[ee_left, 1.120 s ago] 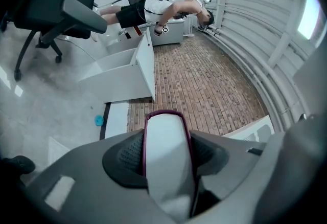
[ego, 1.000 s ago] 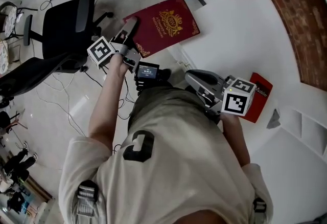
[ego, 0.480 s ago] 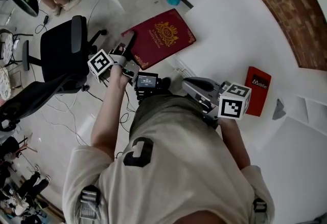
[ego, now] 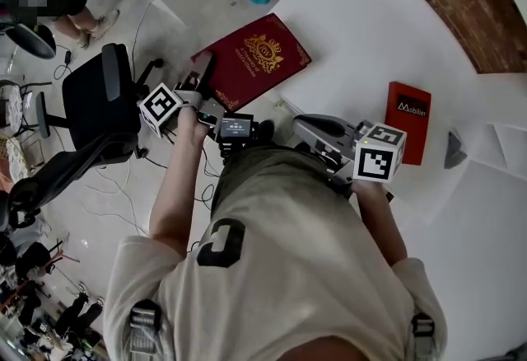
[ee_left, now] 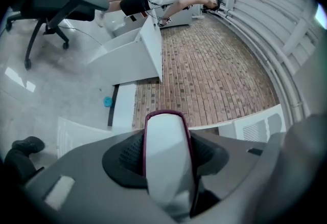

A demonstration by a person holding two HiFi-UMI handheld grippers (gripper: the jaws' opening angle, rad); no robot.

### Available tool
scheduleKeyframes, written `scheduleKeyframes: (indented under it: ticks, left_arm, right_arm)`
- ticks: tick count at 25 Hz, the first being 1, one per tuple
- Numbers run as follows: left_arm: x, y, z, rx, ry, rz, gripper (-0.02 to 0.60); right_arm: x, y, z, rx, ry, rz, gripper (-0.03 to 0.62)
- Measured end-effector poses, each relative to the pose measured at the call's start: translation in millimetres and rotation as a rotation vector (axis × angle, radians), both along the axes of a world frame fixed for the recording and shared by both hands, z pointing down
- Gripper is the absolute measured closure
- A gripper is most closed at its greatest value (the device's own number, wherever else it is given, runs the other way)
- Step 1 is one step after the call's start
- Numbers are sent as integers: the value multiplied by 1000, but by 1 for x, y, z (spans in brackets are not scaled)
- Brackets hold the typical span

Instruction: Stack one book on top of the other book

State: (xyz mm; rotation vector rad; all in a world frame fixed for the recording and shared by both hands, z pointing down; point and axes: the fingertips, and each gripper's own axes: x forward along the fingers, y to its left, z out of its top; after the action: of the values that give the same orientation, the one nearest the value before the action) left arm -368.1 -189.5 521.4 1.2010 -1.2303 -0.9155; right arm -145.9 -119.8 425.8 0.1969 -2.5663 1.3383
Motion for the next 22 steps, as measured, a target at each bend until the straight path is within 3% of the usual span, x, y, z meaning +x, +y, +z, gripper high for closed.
scheduleKeyframes:
  ticks: [8,22]
  left_arm:
    - [59,2,-9,3,-29,-8,365]
    - [79,0,-21,-16,-72,67,365]
  right_arm:
    - [63,-4,-4,2,-48,35,586]
    - [70,-9,-17,-16,-70,107,586]
